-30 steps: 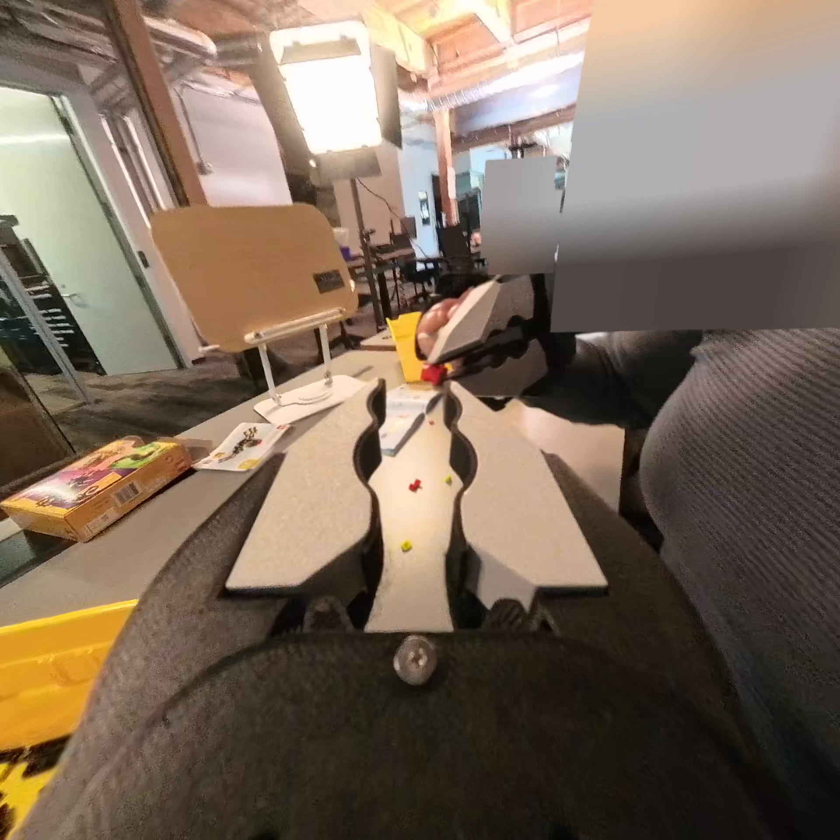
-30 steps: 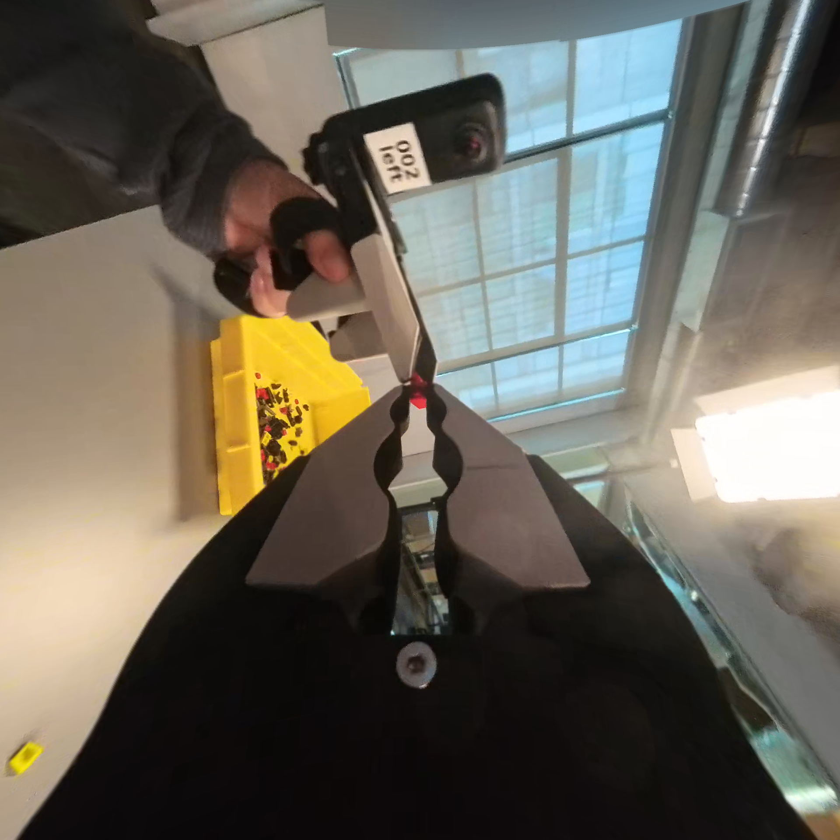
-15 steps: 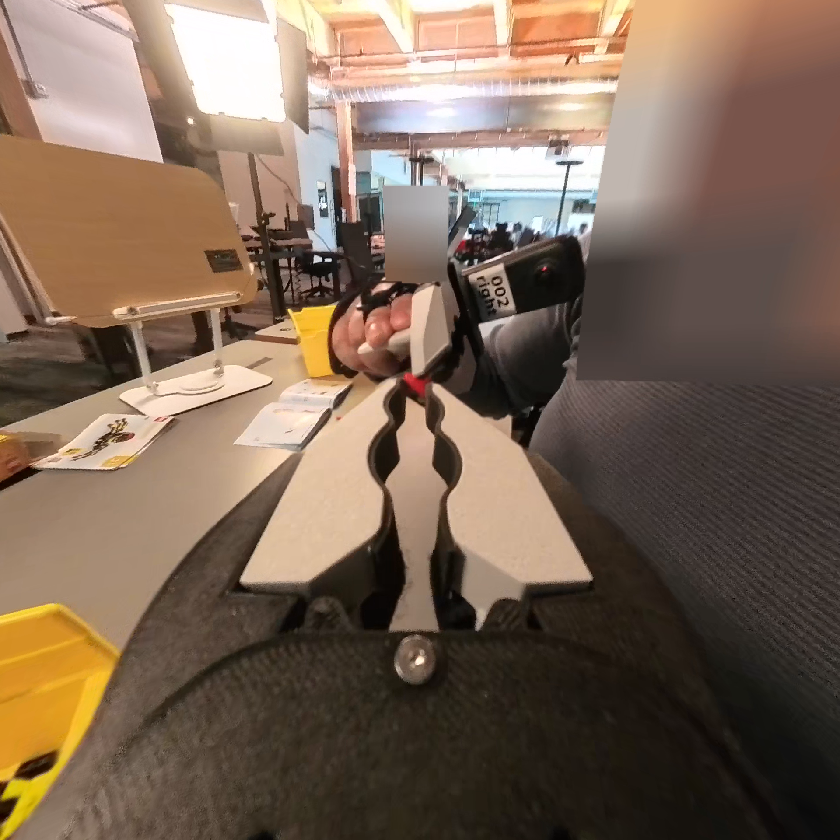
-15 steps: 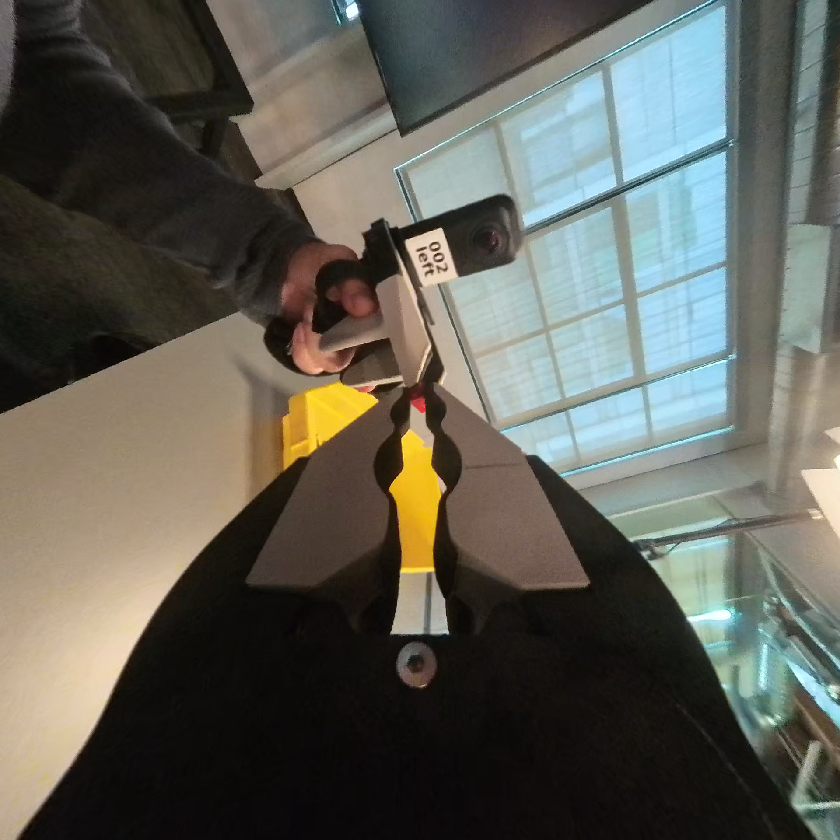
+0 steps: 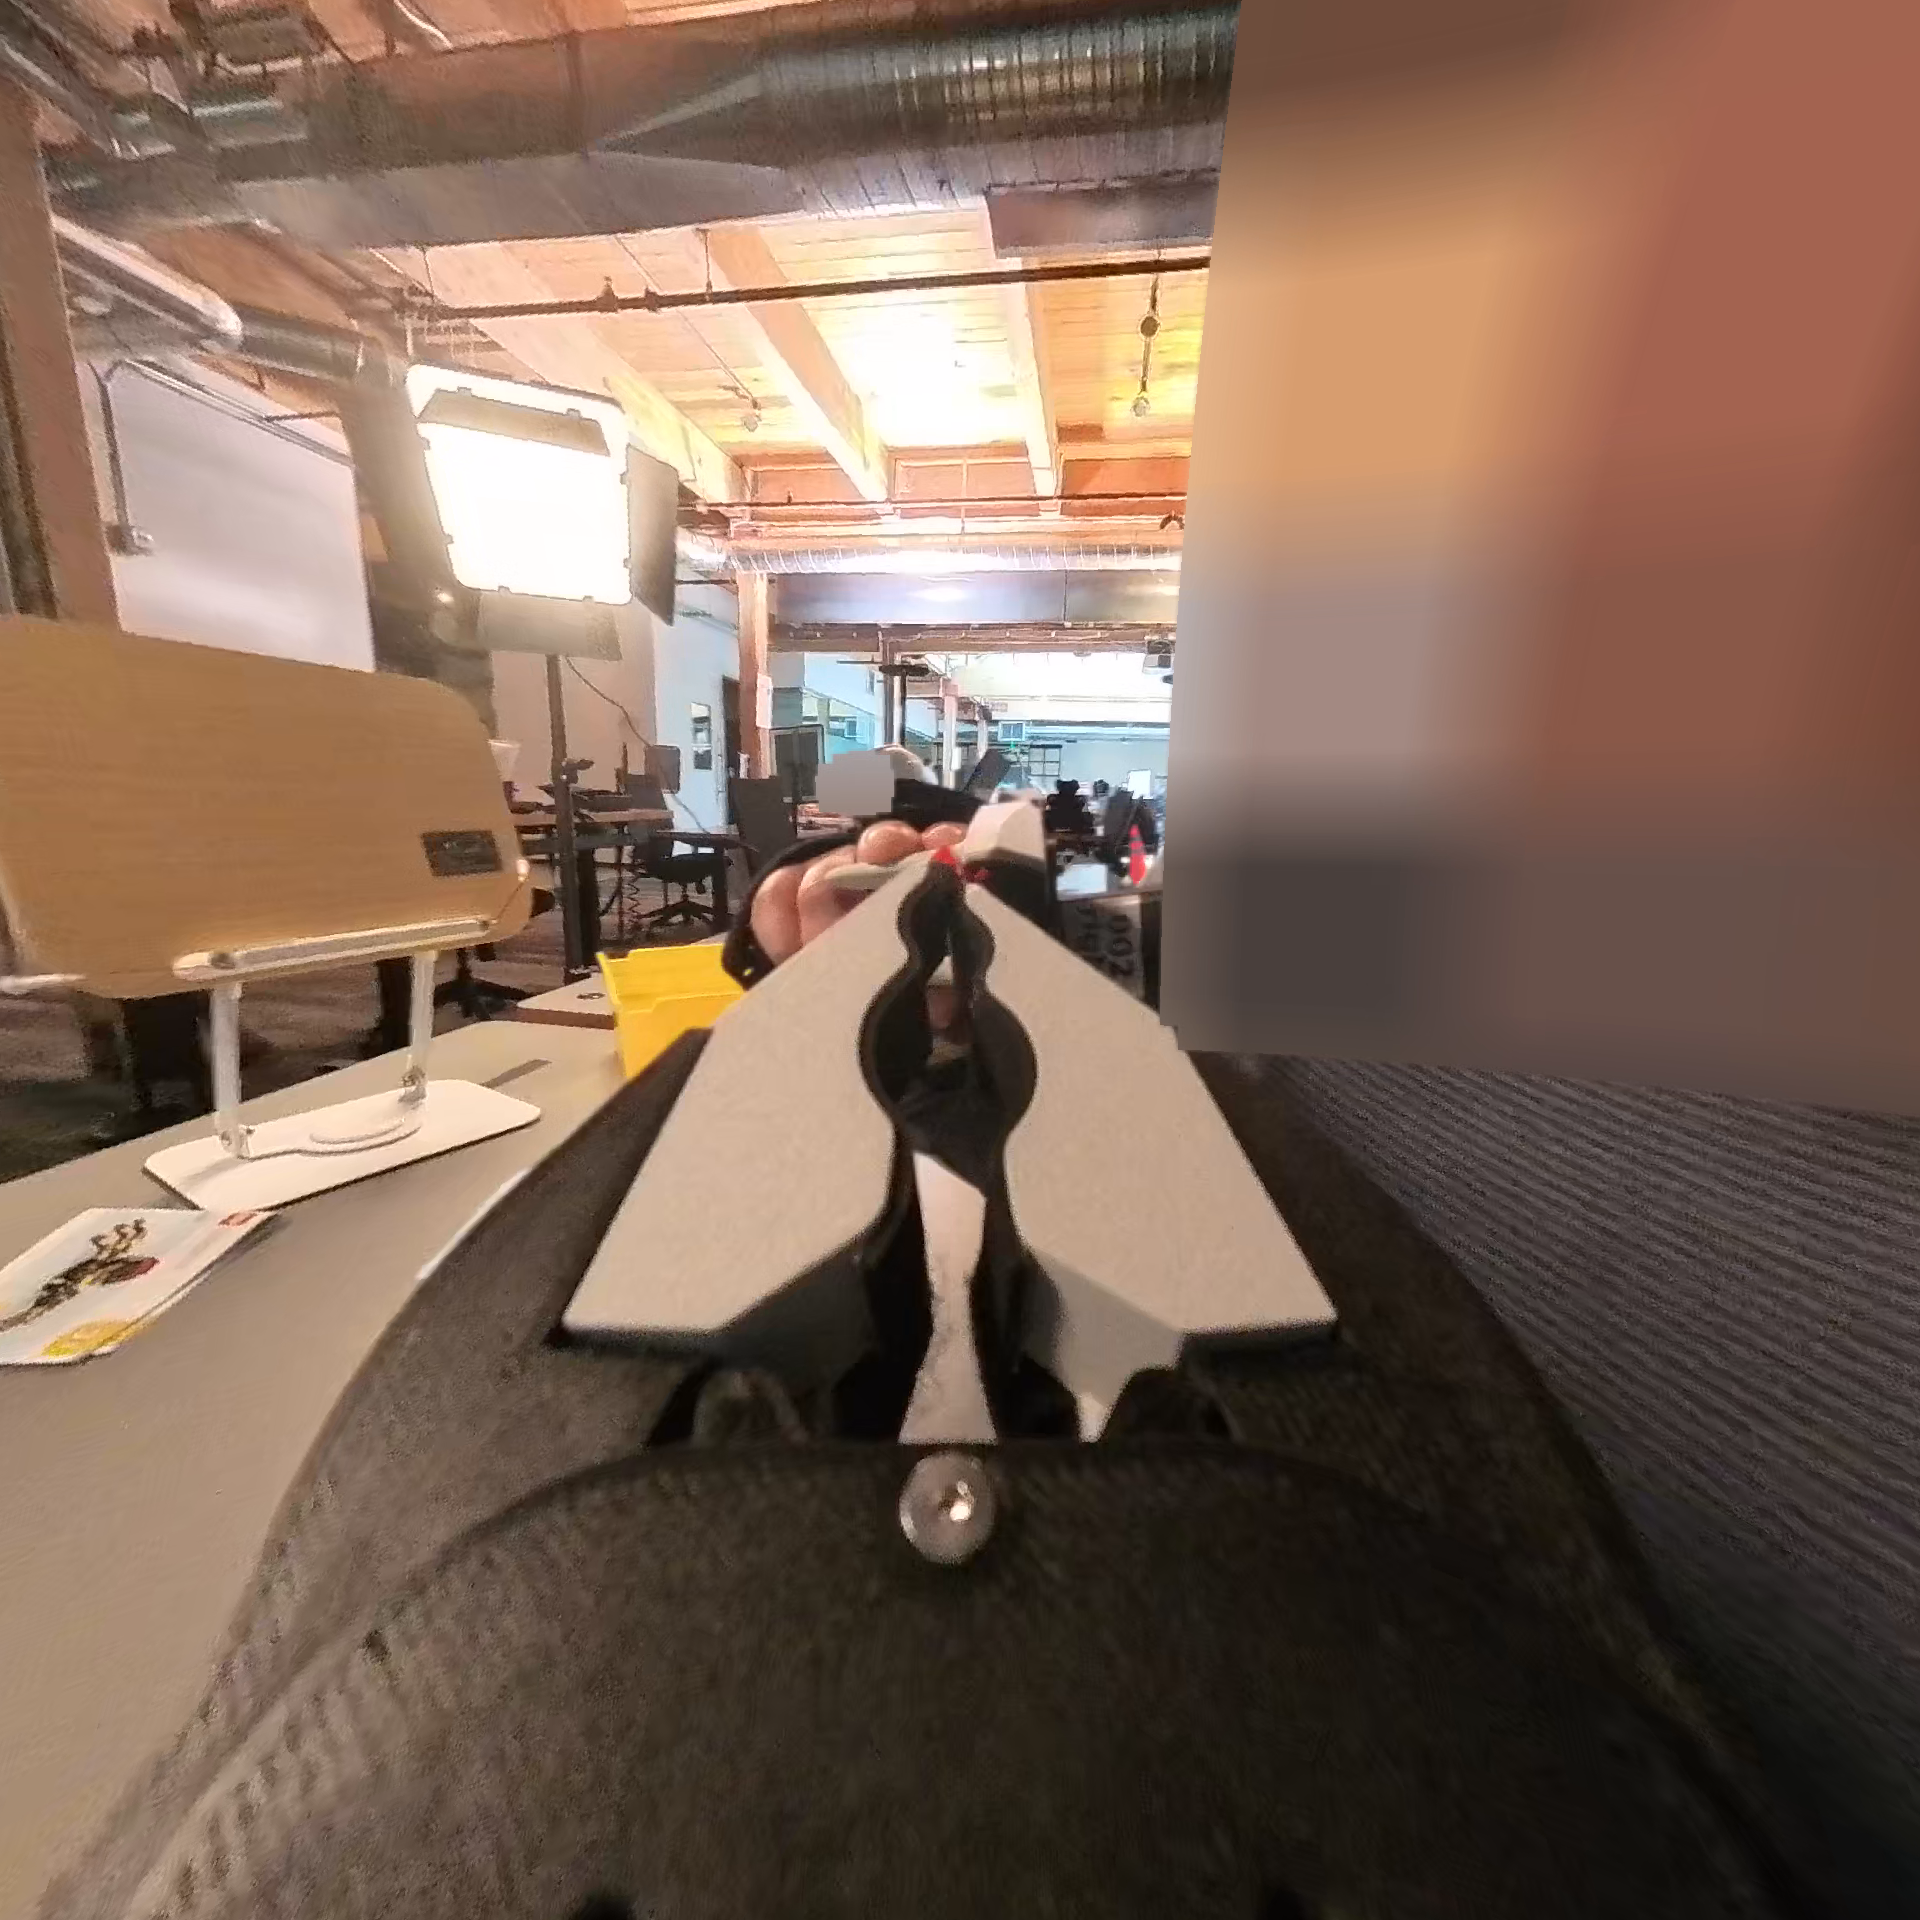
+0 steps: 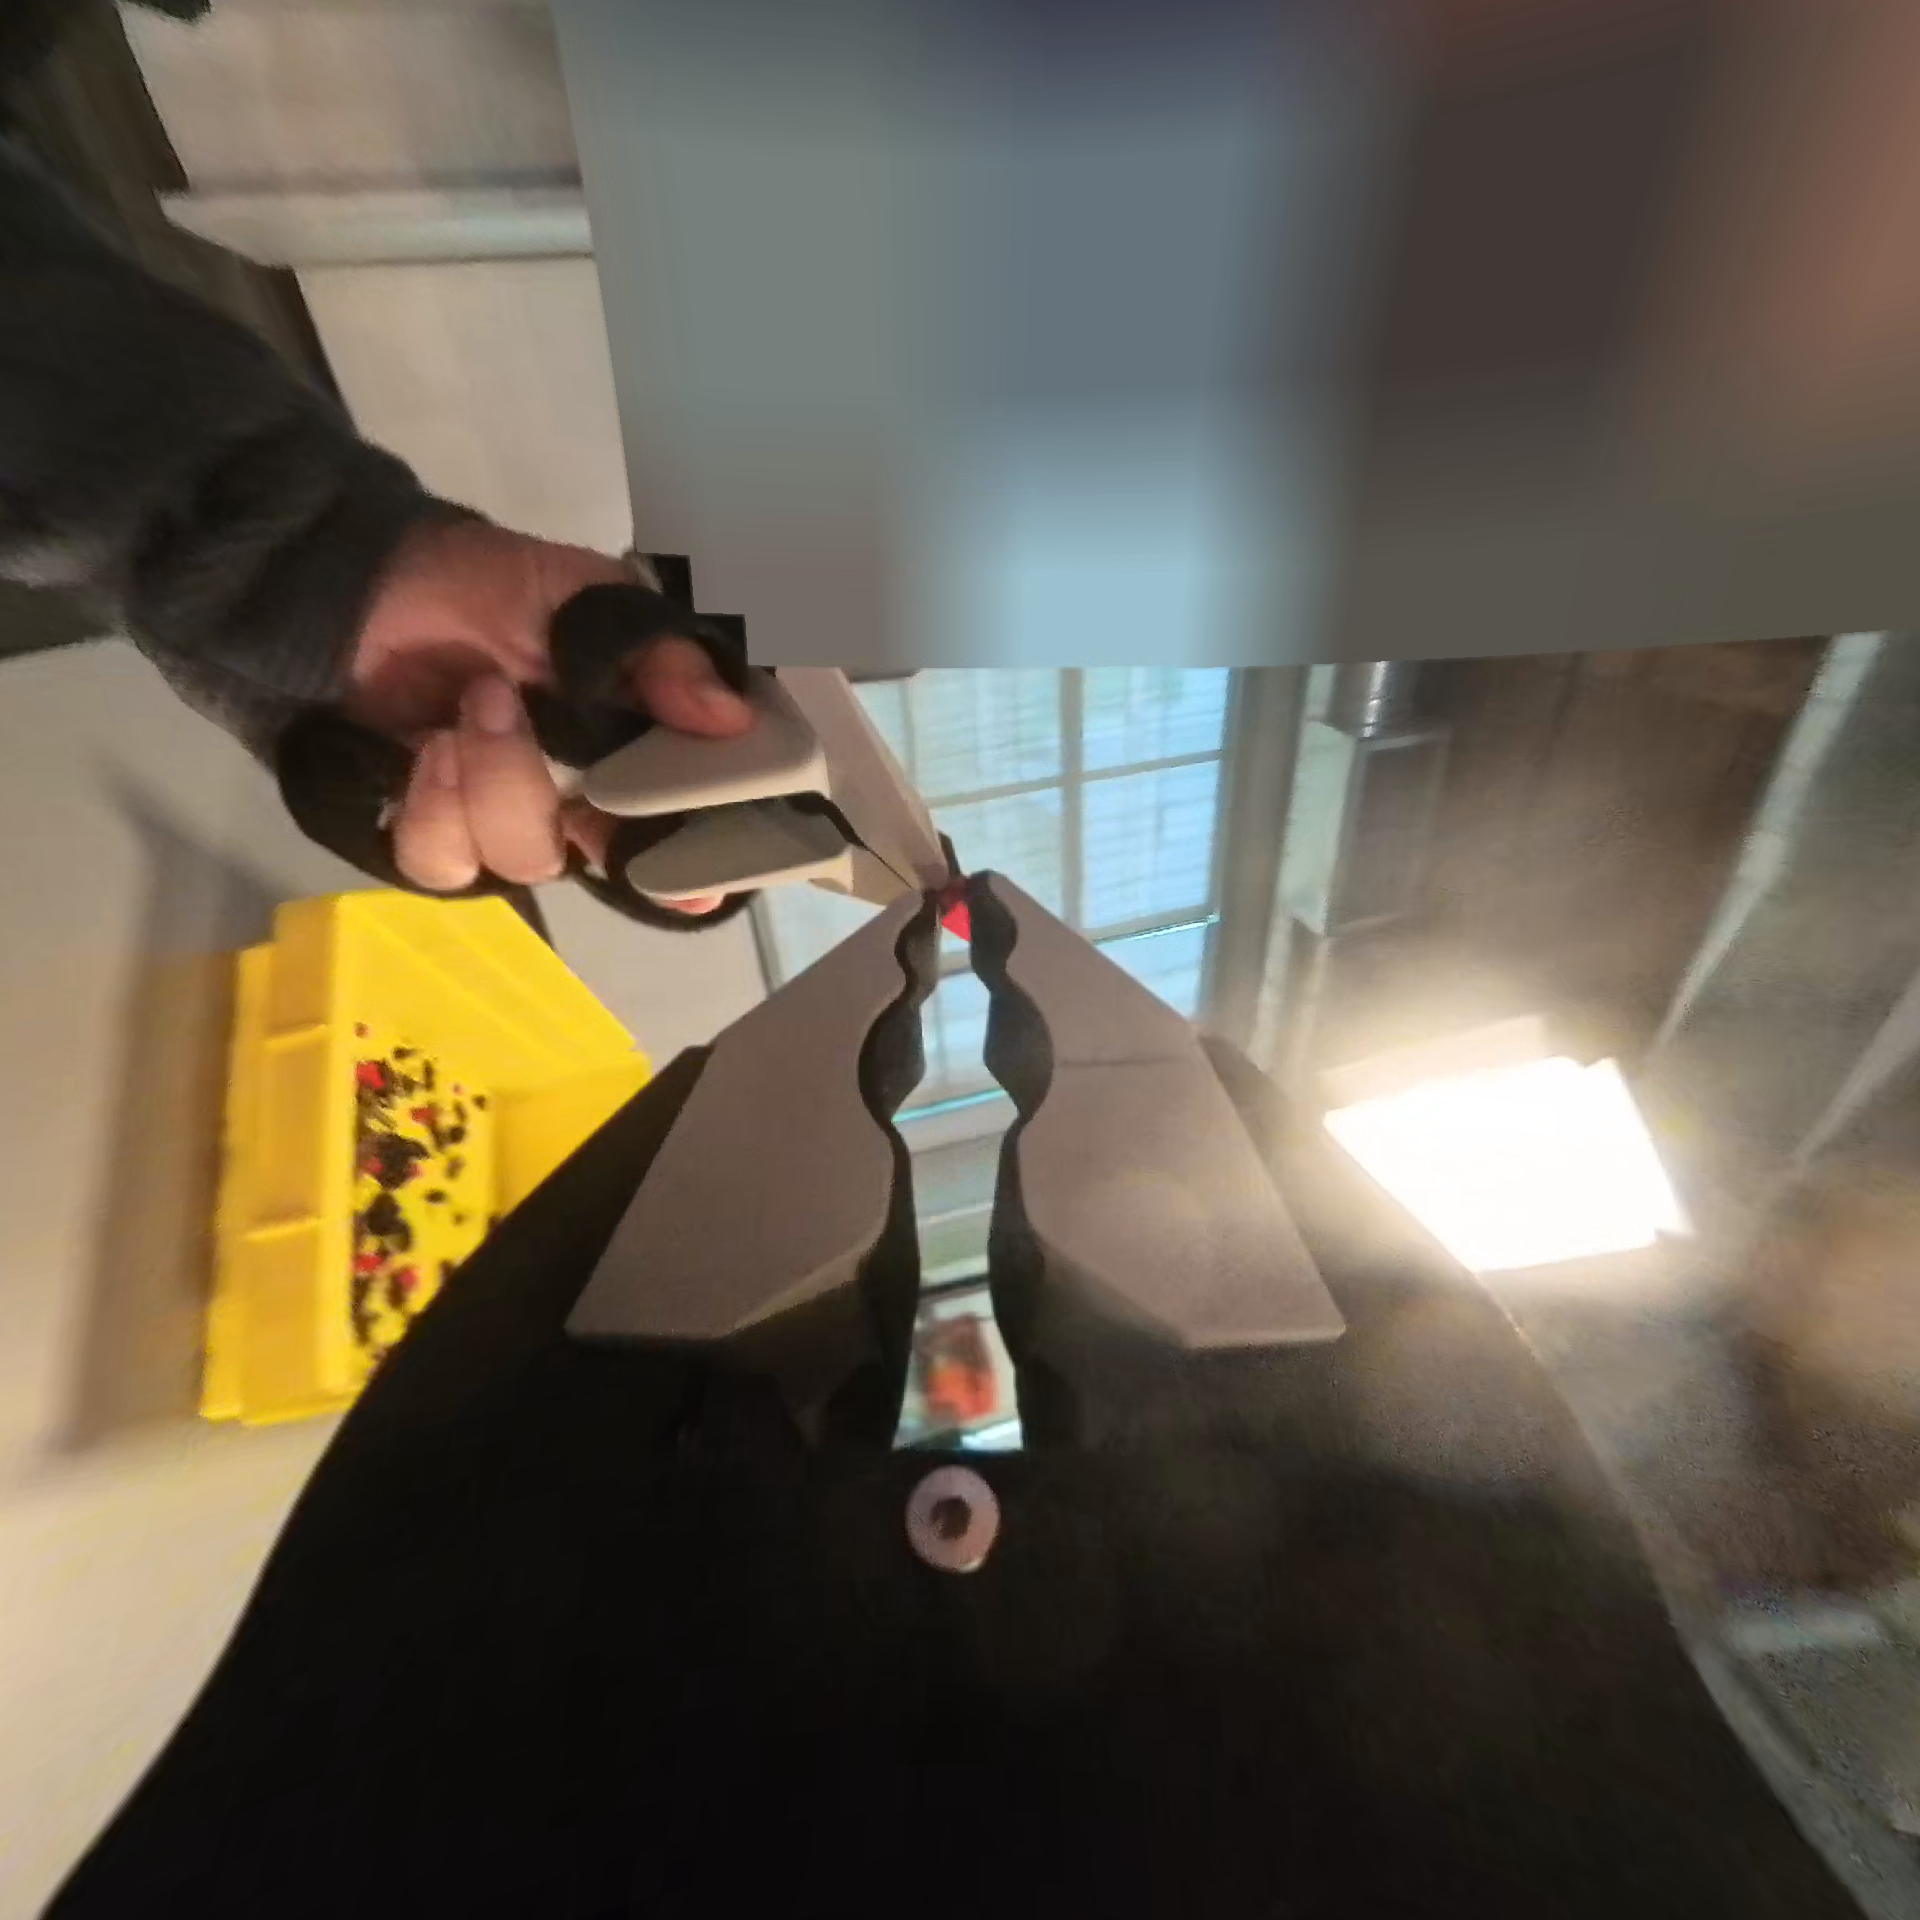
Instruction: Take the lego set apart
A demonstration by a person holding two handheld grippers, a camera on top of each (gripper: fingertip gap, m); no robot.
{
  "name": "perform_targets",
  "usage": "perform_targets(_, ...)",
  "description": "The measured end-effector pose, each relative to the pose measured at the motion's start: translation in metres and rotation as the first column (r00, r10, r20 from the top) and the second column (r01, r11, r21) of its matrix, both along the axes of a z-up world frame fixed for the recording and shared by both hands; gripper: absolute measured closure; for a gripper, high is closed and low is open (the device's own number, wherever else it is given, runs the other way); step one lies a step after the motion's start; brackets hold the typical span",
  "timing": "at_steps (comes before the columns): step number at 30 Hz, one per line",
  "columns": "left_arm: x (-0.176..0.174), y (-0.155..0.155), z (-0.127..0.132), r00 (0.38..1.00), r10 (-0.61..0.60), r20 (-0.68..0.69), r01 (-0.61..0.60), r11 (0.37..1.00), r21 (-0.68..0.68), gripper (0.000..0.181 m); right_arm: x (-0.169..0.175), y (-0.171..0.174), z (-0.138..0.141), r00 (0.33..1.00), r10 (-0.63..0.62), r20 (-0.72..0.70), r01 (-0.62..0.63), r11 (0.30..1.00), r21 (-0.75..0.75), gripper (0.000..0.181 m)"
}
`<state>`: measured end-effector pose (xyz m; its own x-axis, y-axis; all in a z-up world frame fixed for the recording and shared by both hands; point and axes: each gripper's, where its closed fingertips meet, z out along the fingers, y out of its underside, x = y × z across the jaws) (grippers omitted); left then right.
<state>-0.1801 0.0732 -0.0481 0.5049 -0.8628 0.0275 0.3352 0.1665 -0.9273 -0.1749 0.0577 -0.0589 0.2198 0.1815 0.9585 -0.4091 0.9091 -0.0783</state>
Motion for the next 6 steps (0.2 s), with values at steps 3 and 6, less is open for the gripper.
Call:
perform_targets(3,0.0041,-0.0009,0.0023,0.999,0.040,-0.027,-0.040,0.999,0.014,0.181,0.0039,0.0002,-0.0002,0.994,-0.065,-0.085,0.076,0.990,0.122,0.179)
perform_targets(6,0.0086,-0.0053,0.0046,0.999,0.014,-0.036,-0.014,1.000,0.005,0.181,0.0071,-0.0003,-0.0015,0.988,-0.078,-0.130,0.104,0.972,0.212,0.178)
